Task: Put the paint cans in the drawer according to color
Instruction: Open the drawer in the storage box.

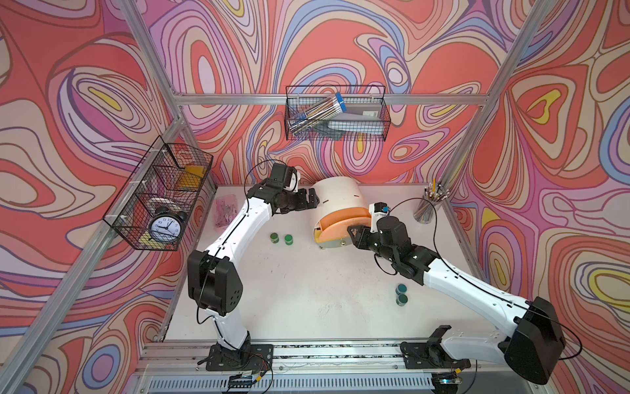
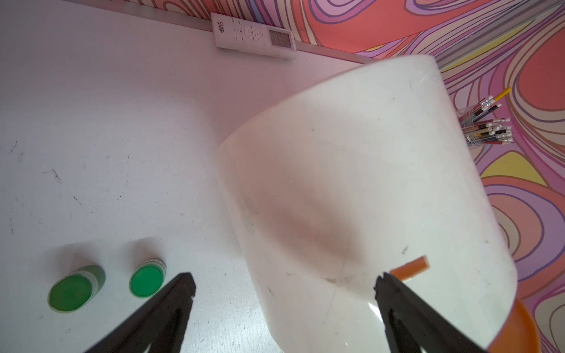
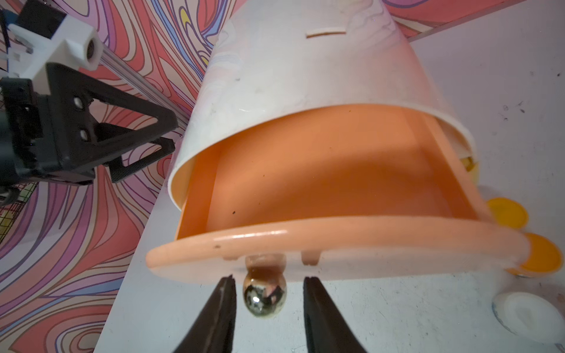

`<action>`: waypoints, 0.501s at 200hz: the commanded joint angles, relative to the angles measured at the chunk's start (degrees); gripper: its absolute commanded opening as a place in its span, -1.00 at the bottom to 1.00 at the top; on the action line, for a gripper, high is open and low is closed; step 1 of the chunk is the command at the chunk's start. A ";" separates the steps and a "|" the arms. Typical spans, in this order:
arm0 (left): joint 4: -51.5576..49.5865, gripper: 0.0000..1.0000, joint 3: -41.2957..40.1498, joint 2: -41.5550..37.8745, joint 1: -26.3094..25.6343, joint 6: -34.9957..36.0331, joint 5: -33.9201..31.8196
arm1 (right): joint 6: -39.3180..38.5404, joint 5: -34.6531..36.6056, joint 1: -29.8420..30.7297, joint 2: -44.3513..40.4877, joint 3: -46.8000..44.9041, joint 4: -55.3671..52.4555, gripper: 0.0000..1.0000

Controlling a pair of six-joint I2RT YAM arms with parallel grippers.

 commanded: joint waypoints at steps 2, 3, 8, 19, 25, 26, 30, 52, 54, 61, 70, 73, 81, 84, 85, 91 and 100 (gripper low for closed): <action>-0.89 0.97 -0.23 -1.58 -0.10 0.49 0.24 | 0.90 0.54 -0.21 1.07 -0.92 1.60 -0.24; -0.90 0.97 -0.23 -1.61 -0.07 0.49 0.19 | 0.93 0.54 -0.22 1.05 -0.91 1.67 -0.23; -0.89 0.98 -0.17 -1.58 -0.11 0.49 0.23 | 0.89 0.41 -0.19 1.26 -0.91 1.76 -0.24; -0.99 0.97 -0.20 -1.54 -0.05 0.49 0.22 | 1.21 0.19 -0.23 1.60 -0.90 1.91 -0.24; -1.00 0.97 -0.21 -1.62 -0.05 0.49 0.21 | 1.26 0.19 -0.20 1.77 -0.87 1.99 -0.25; -1.00 0.97 -0.23 -1.62 -0.05 0.49 0.18 | 1.29 0.15 -0.22 1.80 -0.84 1.99 -0.25; -1.00 0.97 -0.21 -1.63 -0.09 0.53 0.16 | 1.35 0.10 -0.22 1.89 -0.88 2.07 -0.25; -0.96 0.97 -0.17 -1.71 -0.09 0.57 0.15 | 1.68 0.31 -0.23 1.94 -1.20 2.73 -0.29; -1.06 0.97 -0.20 -1.71 -0.10 0.55 0.15 | 1.71 0.31 -0.23 1.87 -1.28 2.90 -0.29; -1.00 0.97 -0.19 -1.71 -0.06 0.58 0.14 | 1.89 0.53 -0.18 1.68 -1.57 3.25 -0.31; -1.00 0.98 -0.17 -1.71 -0.12 0.57 0.14 | 2.03 0.86 -0.23 1.48 -1.92 3.72 -0.34; -1.00 0.97 -0.23 -1.71 -0.09 0.57 0.15 | 2.07 0.96 -0.23 1.43 -2.01 3.90 -0.35; -0.94 0.98 -0.23 -1.71 -0.05 0.52 0.15 | 2.17 1.09 -0.21 1.26 -2.13 4.05 -0.37; -0.99 0.98 -0.17 -1.64 -0.05 0.51 0.15 | 2.14 1.19 -0.21 1.29 -2.20 4.02 -0.38; -1.00 0.97 -0.16 -1.63 -0.09 0.50 0.15 | 2.16 1.22 -0.22 1.29 -2.21 4.02 -0.39; -0.96 0.97 -0.21 -1.63 -0.09 0.55 0.15 | 2.19 1.33 -0.21 1.28 -2.21 4.06 -0.41; -0.94 0.97 -0.19 -1.63 -0.10 0.50 0.15 | 2.16 1.28 -0.23 1.19 -2.30 4.11 -0.47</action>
